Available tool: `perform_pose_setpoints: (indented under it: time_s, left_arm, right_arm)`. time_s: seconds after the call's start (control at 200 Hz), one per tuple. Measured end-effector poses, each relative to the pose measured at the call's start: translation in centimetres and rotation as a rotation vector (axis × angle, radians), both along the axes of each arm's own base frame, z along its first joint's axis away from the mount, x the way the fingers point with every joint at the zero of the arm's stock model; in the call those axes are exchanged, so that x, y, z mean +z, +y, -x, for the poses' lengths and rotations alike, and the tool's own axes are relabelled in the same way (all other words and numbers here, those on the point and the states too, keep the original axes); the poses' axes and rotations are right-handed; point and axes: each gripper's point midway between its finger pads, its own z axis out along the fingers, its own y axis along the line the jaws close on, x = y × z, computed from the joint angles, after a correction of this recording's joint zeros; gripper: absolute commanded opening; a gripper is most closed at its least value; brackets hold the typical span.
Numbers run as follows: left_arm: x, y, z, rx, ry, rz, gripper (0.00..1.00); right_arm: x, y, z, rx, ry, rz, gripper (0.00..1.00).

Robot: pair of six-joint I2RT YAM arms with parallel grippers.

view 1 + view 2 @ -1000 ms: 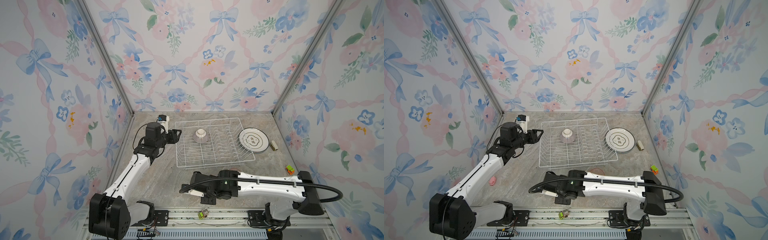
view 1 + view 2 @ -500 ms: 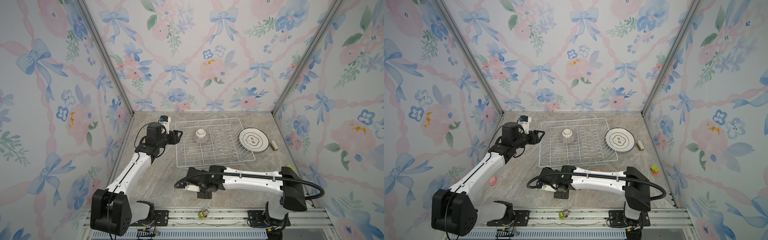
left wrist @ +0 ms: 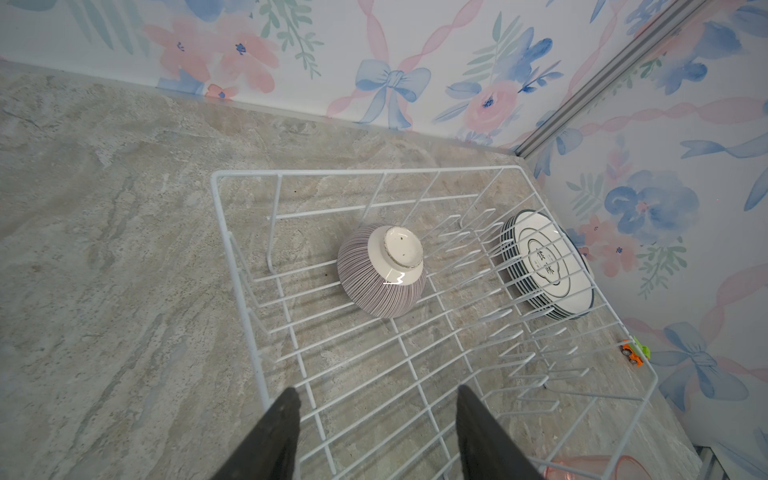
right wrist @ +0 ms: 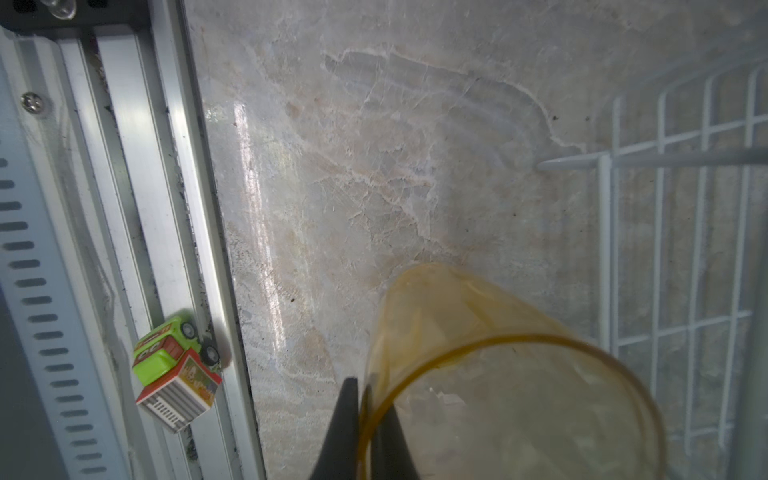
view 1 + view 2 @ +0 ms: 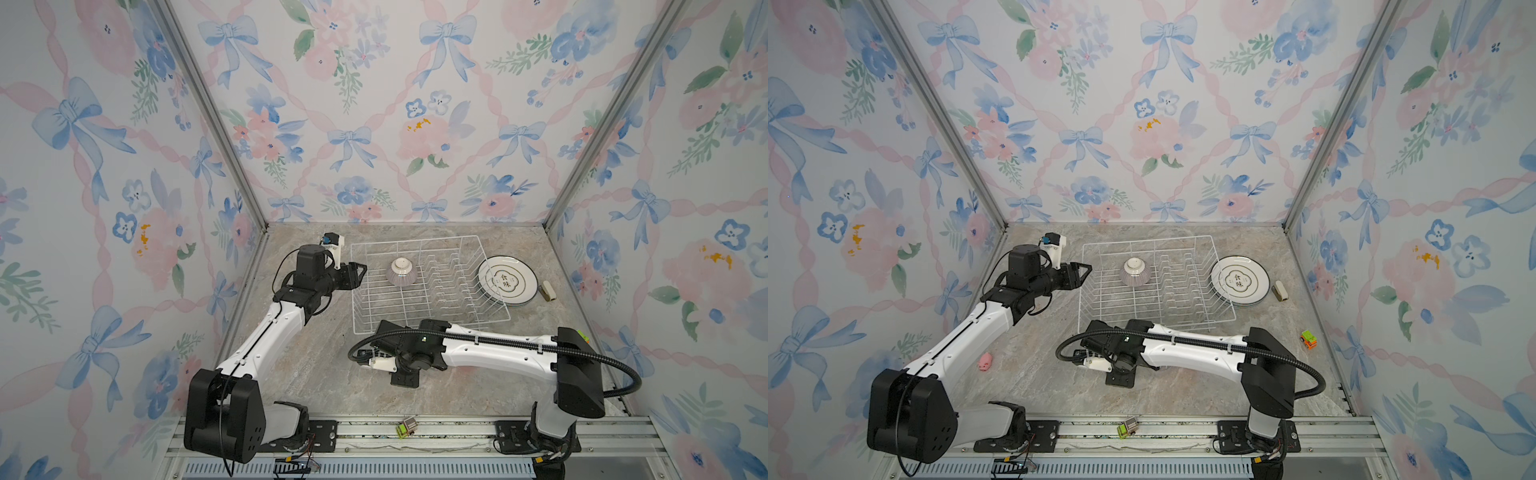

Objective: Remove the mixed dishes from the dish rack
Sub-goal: 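Carry the yellow glass with the right gripper toward the table nearer the robot, then lower the yellow glass beside the clear glass and open the right gripper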

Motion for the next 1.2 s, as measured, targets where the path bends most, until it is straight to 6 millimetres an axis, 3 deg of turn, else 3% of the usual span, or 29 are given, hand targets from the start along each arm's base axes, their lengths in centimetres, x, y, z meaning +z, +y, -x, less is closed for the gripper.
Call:
perform_pose_setpoints:
  time_s: [0.205, 0.33, 0.495, 0.68, 0.88, 0.95, 1.035, 1.2]
  left_arm:
    - [-0.2, -0.1, 0.0, -0.008, 0.006, -0.001, 0.60]
    - [-0.4, -0.1, 0.0, -0.011, 0.009, -0.004, 0.60]
    - [-0.4, -0.2, 0.0, -0.016, 0.010, -0.001, 0.61]
    - [-0.4, -0.2, 0.0, -0.020, 0.006, -0.006, 0.61]
    - [-0.4, -0.2, 0.0, -0.019, 0.006, -0.006, 0.62]
    - [-0.4, -0.2, 0.0, -0.019, 0.005, -0.007, 0.66]
    - [-0.4, -0.3, 0.1, -0.021, 0.000, -0.017, 0.71]
    - [-0.7, -1.8, 0.8, -0.055, 0.007, -0.051, 0.74]
  right_arm:
    - [-1.7, 0.0, 0.0, -0.004, 0.038, 0.033, 0.02]
    - [-1.7, 0.2, -0.3, -0.011, 0.039, 0.023, 0.03]
    - [-1.7, 0.1, -0.8, -0.024, 0.037, 0.019, 0.26]
    - [-1.6, 0.4, -1.0, -0.027, 0.032, 0.007, 0.33]
    - [-1.0, 0.7, -1.2, -0.034, 0.024, -0.021, 0.48]
    - [0.4, 0.8, -1.4, -0.045, 0.012, -0.064, 0.53]
    - [3.6, 0.8, -1.9, -0.076, 0.006, -0.165, 0.60]
    - [13.7, -1.1, -4.9, -0.205, -0.026, -0.487, 0.71]
